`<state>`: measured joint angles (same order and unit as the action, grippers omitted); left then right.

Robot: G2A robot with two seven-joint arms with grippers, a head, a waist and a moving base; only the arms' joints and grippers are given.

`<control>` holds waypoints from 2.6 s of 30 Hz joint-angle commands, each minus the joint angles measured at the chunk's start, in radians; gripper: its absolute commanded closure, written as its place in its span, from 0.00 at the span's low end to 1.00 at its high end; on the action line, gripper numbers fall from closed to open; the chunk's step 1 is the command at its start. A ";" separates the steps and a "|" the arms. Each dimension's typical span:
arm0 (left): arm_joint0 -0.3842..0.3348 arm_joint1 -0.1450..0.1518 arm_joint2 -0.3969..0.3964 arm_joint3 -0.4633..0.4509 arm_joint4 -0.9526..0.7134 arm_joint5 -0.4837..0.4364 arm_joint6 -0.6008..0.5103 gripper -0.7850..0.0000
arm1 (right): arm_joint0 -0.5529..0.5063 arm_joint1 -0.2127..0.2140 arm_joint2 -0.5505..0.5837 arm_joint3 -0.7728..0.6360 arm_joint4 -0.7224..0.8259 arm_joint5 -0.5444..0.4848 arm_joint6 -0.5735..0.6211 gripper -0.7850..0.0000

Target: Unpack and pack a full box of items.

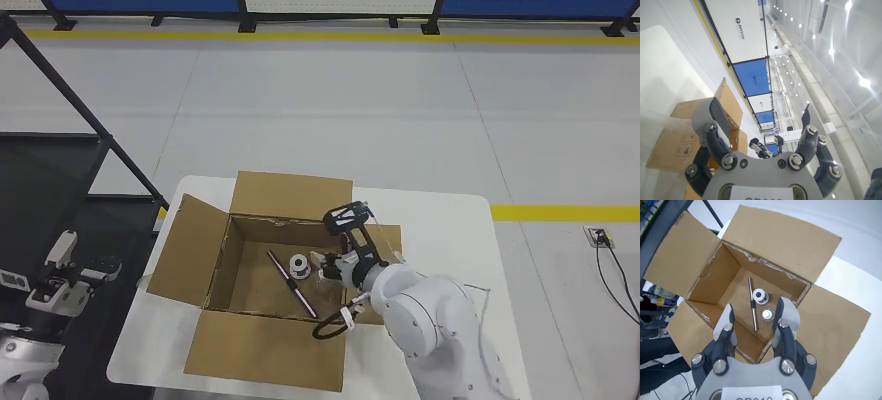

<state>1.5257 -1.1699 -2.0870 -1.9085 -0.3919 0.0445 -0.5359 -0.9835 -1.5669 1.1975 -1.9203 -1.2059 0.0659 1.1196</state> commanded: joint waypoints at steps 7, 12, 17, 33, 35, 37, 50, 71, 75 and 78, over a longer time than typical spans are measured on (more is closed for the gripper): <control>-0.078 0.022 0.084 0.075 0.060 0.093 -0.167 0.00 | -0.142 0.028 0.293 -0.092 0.265 -0.013 0.006 0.00; -0.086 0.031 0.116 0.056 0.100 0.080 -0.222 0.00 | -0.183 0.046 0.433 -0.048 0.385 -0.023 0.054 0.00; -0.076 0.037 0.127 0.027 0.091 0.060 -0.269 0.00 | -0.187 0.061 0.475 0.041 0.426 -0.029 0.078 0.00; -0.041 0.046 0.255 -0.074 0.132 0.066 -0.278 0.00 | -0.076 0.092 0.435 0.229 0.727 -0.219 0.085 0.00; -0.048 0.046 0.277 -0.075 0.135 0.074 -0.271 0.00 | -0.071 0.095 0.429 0.232 0.791 -0.252 0.091 0.00; -0.060 0.047 0.298 -0.071 0.144 0.084 -0.262 0.00 | -0.059 0.098 0.418 0.244 0.862 -0.282 0.109 0.00; -0.147 0.051 0.409 0.002 0.174 0.132 -0.213 0.00 | 0.074 0.104 0.212 0.330 1.012 -0.319 0.104 0.00; -0.195 0.056 0.469 0.079 0.167 0.152 -0.153 0.00 | 0.236 0.086 -0.129 0.499 0.675 -0.228 -0.121 0.00; -0.205 0.057 0.487 0.092 0.181 0.150 -0.136 0.00 | 0.251 0.085 -0.165 0.506 0.612 -0.182 -0.125 0.00; -0.210 0.057 0.501 0.102 0.189 0.147 -0.123 0.00 | 0.261 0.083 -0.186 0.516 0.589 -0.151 -0.121 0.00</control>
<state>1.3166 -1.1131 -1.5894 -1.8092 -0.2047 0.1924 -0.6628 -0.7254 -1.4835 1.0153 -1.4081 -0.6115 -0.0923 0.9959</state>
